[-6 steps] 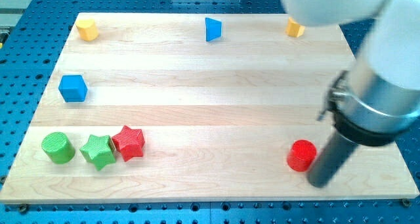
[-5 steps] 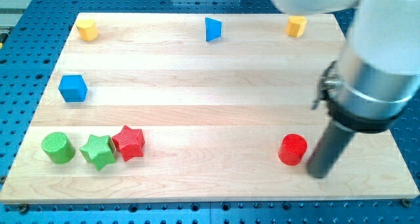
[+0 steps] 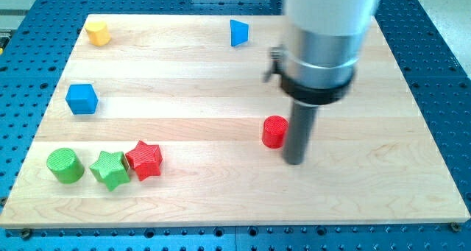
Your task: Slide the red circle to the top right of the green circle
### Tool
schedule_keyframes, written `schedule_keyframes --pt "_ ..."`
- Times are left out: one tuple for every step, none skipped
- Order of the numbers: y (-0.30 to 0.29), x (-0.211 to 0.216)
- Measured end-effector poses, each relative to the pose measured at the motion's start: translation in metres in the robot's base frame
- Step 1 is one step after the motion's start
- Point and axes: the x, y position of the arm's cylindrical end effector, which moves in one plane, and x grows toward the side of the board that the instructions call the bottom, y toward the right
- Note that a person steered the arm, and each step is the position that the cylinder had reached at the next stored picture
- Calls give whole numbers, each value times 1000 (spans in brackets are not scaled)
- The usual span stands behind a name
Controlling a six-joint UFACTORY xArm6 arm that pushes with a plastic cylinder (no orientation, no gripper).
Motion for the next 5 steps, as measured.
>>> schedule_keyframes --pt "32 -26" --pt "-54 -33" --pt "-164 -12" --pt "-139 -46" --pt "-191 -37"
